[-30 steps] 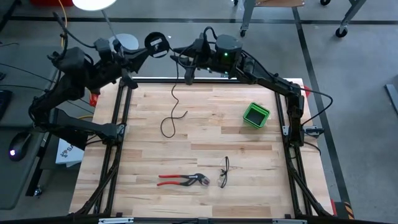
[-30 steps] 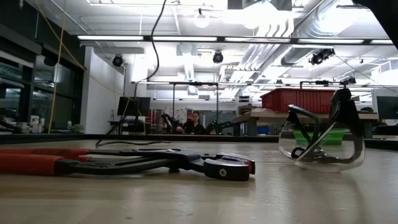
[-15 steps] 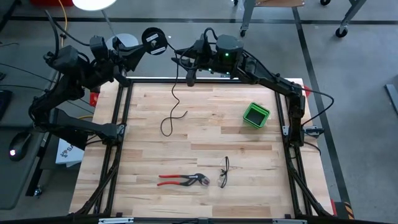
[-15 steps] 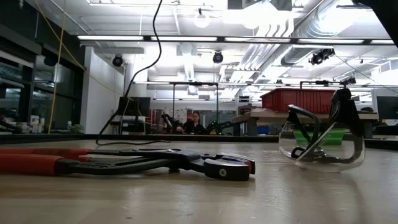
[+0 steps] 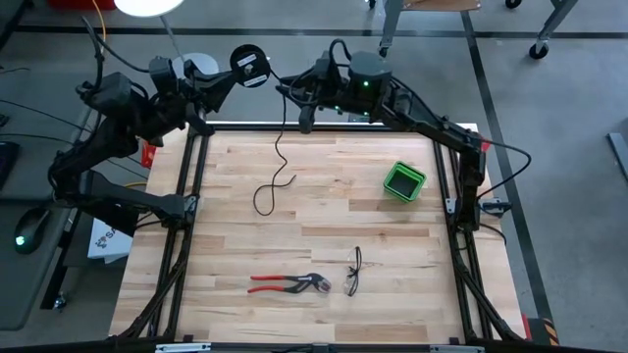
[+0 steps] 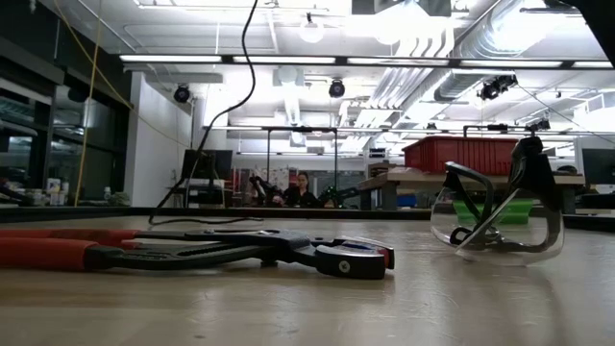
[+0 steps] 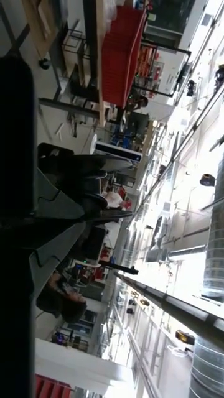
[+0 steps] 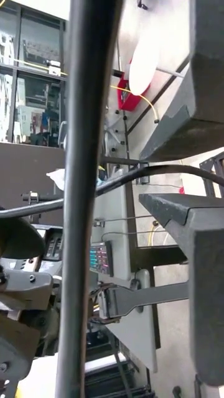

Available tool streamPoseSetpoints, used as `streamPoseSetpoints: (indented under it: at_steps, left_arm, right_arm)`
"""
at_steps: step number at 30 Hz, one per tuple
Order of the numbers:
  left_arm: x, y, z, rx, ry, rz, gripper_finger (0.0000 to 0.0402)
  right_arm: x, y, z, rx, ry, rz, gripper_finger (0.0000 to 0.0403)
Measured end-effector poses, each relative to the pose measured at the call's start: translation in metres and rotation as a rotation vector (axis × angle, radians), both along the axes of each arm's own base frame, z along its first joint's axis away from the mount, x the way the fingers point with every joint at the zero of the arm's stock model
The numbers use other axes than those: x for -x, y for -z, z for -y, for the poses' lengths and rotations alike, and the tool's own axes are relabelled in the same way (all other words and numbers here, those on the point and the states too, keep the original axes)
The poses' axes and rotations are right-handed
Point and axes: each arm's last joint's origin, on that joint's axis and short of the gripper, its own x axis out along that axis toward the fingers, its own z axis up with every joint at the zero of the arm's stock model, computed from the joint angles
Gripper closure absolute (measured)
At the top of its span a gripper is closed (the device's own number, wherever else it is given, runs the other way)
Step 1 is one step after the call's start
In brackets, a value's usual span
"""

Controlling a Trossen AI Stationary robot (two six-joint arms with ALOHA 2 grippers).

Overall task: Coil cords
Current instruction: Coil the black wire onto the black spool

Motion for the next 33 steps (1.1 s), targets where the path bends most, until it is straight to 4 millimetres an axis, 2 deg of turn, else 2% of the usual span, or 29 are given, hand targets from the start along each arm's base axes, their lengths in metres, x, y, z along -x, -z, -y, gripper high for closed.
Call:
streamPoseSetpoints:
  at_steps: [11,14,17,23,28,33]
  left_arm:
    - [-0.001,-0.003,0.0,-0.008,0.0,0.037,0.0401]
    - [-0.001,-0.003,0.0,-0.007,0.0,0.036,0.0401]
    - [-0.001,-0.003,0.0,-0.006,-0.005,0.038,0.0401]
    - [-0.001,-0.008,-0.001,0.001,-0.033,0.101,0.0401]
    - [-0.016,-0.004,-0.005,0.13,-0.017,0.147,0.0401]
    - [-0.039,0.005,-0.009,0.365,0.129,0.209,0.0401]
  right_arm:
    - [0.0,0.001,-0.001,-0.003,-0.004,-0.01,0.0324]
    - [0.0,0.001,-0.001,-0.014,-0.001,-0.018,0.0348]
    - [0.0,0.004,-0.003,-0.028,-0.004,-0.039,0.0391]
    - [-0.004,0.003,-0.023,-0.027,-0.041,-0.03,0.0401]
    - [-0.012,0.001,-0.044,0.007,-0.095,0.014,0.0402]
    - [-0.018,-0.002,-0.054,0.031,-0.119,0.079,0.0402]
